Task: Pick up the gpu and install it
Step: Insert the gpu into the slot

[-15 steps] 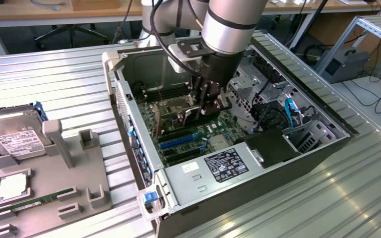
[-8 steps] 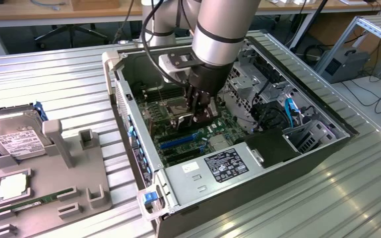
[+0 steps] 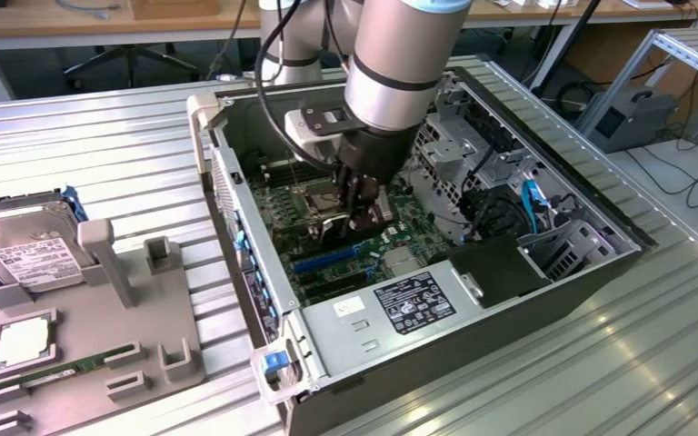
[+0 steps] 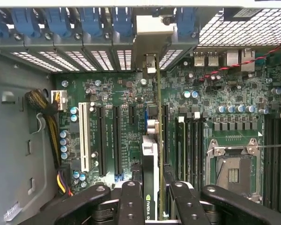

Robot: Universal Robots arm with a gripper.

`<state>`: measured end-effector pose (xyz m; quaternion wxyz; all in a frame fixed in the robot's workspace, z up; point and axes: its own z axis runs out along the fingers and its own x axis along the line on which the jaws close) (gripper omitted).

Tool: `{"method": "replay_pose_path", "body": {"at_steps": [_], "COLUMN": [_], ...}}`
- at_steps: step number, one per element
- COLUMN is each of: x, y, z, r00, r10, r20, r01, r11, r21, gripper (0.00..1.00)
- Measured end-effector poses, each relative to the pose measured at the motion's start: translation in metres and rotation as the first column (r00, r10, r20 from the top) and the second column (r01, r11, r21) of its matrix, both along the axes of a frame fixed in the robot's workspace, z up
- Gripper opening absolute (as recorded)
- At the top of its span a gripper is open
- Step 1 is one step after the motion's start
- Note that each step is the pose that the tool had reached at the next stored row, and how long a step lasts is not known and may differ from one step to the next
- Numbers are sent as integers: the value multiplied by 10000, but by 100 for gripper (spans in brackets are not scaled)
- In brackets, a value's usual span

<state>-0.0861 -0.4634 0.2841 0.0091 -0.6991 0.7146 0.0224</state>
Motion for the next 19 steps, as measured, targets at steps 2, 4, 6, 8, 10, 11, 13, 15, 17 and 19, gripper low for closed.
{"method": "replay_pose_path", "body": {"at_steps": [2, 4, 6, 8, 10, 11, 13, 15, 17, 19], "x": [-9, -12, -13, -13, -14, -14, -17, -18, -23, -24], "y": [0, 0, 0, 0, 0, -1, -2, -3, -4, -5], "z": [-14, -38, -45, -72, -99, -108, -122, -125, -129, -131], "r00": [10000, 10000, 10000, 10000, 10000, 10000, 10000, 10000, 9999, 9998], "r10": [0, 0, 1, 0, 0, 0, -14, -27, -136, -170], "r20": [12, 31, 33, 34, 35, 34, 34, 34, 34, 36], "r01": [0, 0, 0, 0, 0, 0, 14, 27, 136, 170], "r11": [10000, 10000, 10000, 10000, 10000, 10000, 10000, 10000, 9999, 9999], "r21": [-1, -1, -3, -1, -1, -2, -4, -3, -4, -1], "gripper": [27, 27, 27, 27, 27, 27, 27, 27, 27, 27]}}
